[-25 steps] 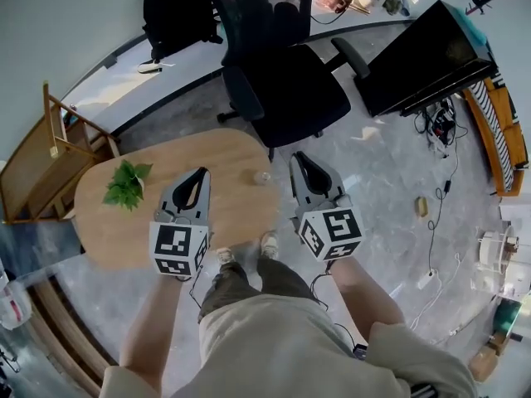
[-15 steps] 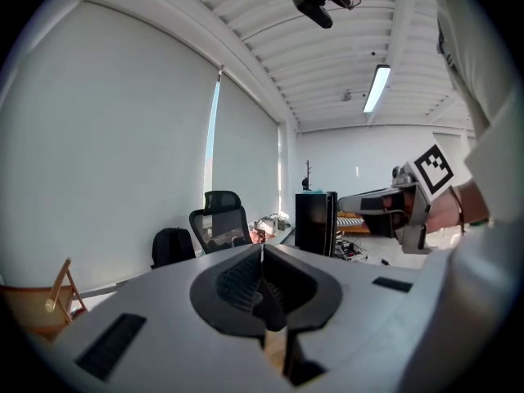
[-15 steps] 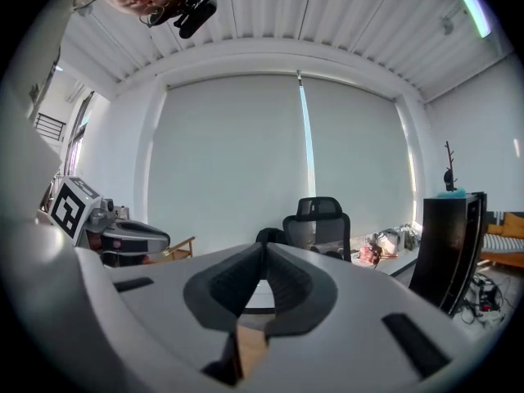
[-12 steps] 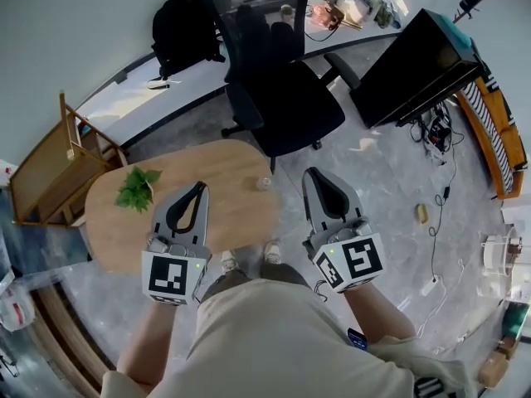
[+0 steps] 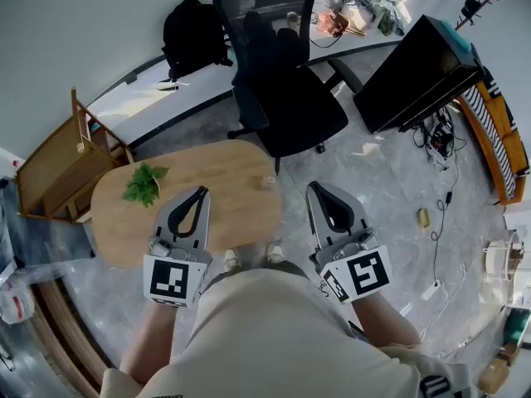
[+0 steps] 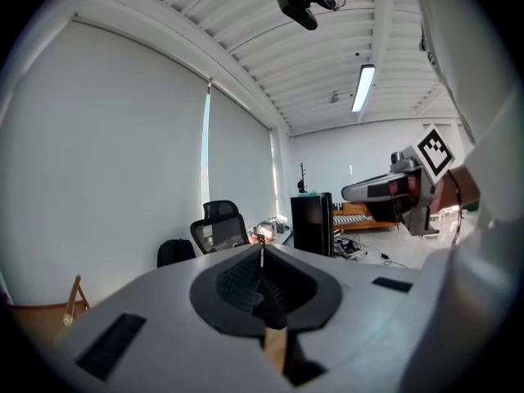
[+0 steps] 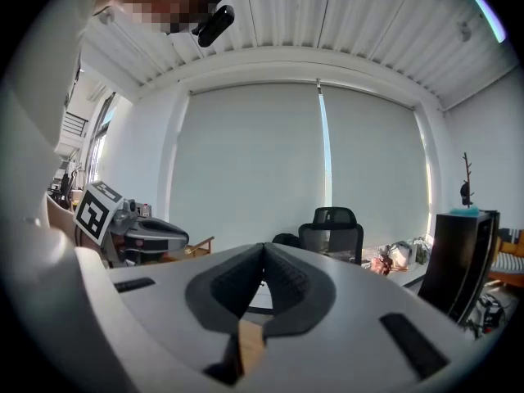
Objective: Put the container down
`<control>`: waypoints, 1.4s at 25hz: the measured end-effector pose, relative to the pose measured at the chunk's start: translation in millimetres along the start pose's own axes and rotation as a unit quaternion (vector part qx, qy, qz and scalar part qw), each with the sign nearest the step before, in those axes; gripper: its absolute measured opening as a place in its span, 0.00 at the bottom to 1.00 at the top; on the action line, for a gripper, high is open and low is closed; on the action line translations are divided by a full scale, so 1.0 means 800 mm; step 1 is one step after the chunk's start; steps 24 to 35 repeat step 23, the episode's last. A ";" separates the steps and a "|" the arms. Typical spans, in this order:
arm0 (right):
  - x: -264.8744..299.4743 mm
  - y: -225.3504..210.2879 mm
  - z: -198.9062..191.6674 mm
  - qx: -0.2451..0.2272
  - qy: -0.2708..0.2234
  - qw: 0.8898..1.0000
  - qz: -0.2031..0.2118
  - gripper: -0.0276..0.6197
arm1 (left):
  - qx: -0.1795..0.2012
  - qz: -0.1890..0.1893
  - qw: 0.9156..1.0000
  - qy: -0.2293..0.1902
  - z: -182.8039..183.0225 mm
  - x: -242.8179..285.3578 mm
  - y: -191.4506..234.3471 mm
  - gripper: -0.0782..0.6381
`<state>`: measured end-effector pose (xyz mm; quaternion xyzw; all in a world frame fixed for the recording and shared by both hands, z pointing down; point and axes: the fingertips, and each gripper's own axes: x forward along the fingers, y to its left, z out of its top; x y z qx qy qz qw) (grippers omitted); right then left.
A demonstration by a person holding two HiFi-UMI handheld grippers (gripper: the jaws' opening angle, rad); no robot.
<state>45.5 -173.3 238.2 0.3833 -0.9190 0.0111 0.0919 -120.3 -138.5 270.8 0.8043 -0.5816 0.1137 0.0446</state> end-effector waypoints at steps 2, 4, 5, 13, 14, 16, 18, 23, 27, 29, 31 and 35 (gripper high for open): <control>0.001 0.006 0.002 -0.001 0.000 1.000 0.005 0.04 | 0.003 0.002 1.000 -0.001 0.002 -0.005 0.002 0.12; 0.002 0.010 0.005 -0.001 -0.003 1.000 0.009 0.04 | 0.007 0.005 1.000 -0.004 0.004 -0.008 0.004 0.12; 0.003 0.011 0.007 -0.002 -0.004 1.000 0.010 0.04 | 0.009 0.006 1.000 -0.005 0.006 -0.009 0.005 0.12; 0.003 0.013 0.018 0.000 -0.013 1.000 0.007 0.04 | 0.016 0.007 1.000 -0.009 0.012 -0.016 0.006 0.12; 0.003 0.013 0.018 0.001 -0.013 1.000 0.005 0.04 | 0.016 0.006 1.000 -0.010 0.012 -0.017 0.005 0.12; 0.003 0.014 0.018 0.002 -0.014 1.000 0.004 0.04 | 0.015 0.005 1.000 -0.010 0.012 -0.019 0.005 0.12; 0.003 0.015 0.018 0.005 -0.015 1.000 0.003 0.04 | 0.016 0.004 1.000 -0.011 0.012 -0.019 0.006 0.12; 0.003 0.021 0.021 0.006 -0.016 1.000 0.006 0.04 | 0.022 0.000 1.000 -0.015 0.015 -0.020 0.006 0.12; 0.003 0.021 0.021 0.006 -0.016 1.000 0.006 0.04 | 0.022 0.000 1.000 -0.015 0.015 -0.020 0.006 0.12; 0.003 0.021 0.021 0.006 -0.016 1.000 0.006 0.04 | 0.022 0.000 1.000 -0.015 0.015 -0.020 0.006 0.12; 0.003 0.021 0.021 0.006 -0.016 1.000 0.006 0.04 | 0.022 0.000 1.000 -0.015 0.015 -0.020 0.006 0.12; 0.003 0.021 0.021 0.006 -0.016 1.000 0.006 0.04 | 0.022 0.000 1.000 -0.015 0.015 -0.020 0.006 0.12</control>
